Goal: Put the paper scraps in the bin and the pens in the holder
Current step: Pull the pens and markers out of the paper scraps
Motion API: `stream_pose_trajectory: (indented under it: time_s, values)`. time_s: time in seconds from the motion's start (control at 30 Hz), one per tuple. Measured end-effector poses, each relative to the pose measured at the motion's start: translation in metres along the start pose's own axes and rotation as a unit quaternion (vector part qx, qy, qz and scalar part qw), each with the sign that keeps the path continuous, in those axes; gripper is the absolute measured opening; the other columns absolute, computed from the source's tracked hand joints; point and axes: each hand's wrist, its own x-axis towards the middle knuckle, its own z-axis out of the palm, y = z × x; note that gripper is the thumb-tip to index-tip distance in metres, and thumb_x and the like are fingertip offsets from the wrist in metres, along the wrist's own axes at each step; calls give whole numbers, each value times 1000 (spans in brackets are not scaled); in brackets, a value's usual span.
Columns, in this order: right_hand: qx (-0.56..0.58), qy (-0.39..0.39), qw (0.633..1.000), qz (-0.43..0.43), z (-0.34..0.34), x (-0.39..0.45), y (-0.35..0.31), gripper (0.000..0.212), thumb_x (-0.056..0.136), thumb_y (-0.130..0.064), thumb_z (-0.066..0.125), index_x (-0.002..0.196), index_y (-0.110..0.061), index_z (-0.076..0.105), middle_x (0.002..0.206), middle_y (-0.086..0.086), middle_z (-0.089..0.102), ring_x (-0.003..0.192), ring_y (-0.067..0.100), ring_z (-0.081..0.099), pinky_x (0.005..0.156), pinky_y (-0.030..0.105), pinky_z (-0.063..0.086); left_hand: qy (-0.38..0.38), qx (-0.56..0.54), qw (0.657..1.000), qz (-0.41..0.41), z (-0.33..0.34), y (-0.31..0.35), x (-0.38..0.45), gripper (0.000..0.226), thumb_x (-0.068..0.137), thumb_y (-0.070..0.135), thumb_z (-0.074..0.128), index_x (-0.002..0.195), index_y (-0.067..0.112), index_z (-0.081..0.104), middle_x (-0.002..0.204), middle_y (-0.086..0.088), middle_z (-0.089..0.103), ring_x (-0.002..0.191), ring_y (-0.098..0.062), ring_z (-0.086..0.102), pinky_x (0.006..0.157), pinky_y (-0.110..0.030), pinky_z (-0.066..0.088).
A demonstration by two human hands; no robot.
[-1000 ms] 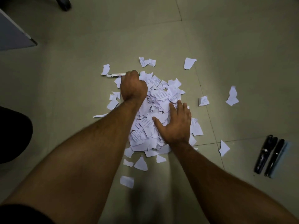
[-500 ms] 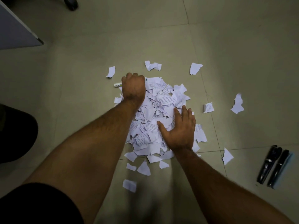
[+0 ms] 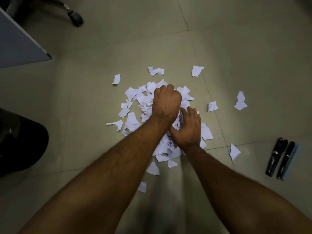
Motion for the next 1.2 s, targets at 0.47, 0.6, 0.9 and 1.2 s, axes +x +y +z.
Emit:
stream_pose_trajectory:
  time_s: [0.47, 0.6, 0.9, 1.2]
  values:
    - [88, 146, 977, 125, -91, -96, 59, 55, 91, -32, 53, 139, -6, 49, 144, 13, 52, 137, 30, 45, 110, 48, 41, -68, -421, 893, -142, -52, 139, -44, 28, 88, 35, 68, 108, 16, 72, 105, -4, 74, 97, -24, 67, 74, -25, 43]
    - [43, 152, 976, 146, -110, -133, 114, 48, 90, -27, 55, 132, -4, 55, 131, 14, 60, 124, 31, 55, 106, 44, 44, -143, -487, 856, -97, -41, 208, -49, 29, 85, 34, 72, 108, 16, 74, 103, -4, 75, 96, -23, 67, 77, -24, 44]
    - [99, 165, 955, 225, -125, -154, 136, 64, 83, -43, 62, 139, -16, 45, 133, 1, 56, 123, 17, 53, 107, 34, 43, -199, -448, 871, -36, -11, 282, -35, 24, 81, 32, 73, 93, 12, 73, 93, -9, 73, 87, -27, 67, 71, -26, 48]
    - [77, 195, 941, 266, -130, -151, 123, 76, 82, -29, 63, 150, -14, 32, 150, 7, 43, 139, 23, 40, 114, 41, 37, -168, -460, 868, -76, 1, 278, -37, 26, 81, 32, 71, 100, 13, 69, 102, -7, 71, 92, -27, 65, 81, -31, 54]
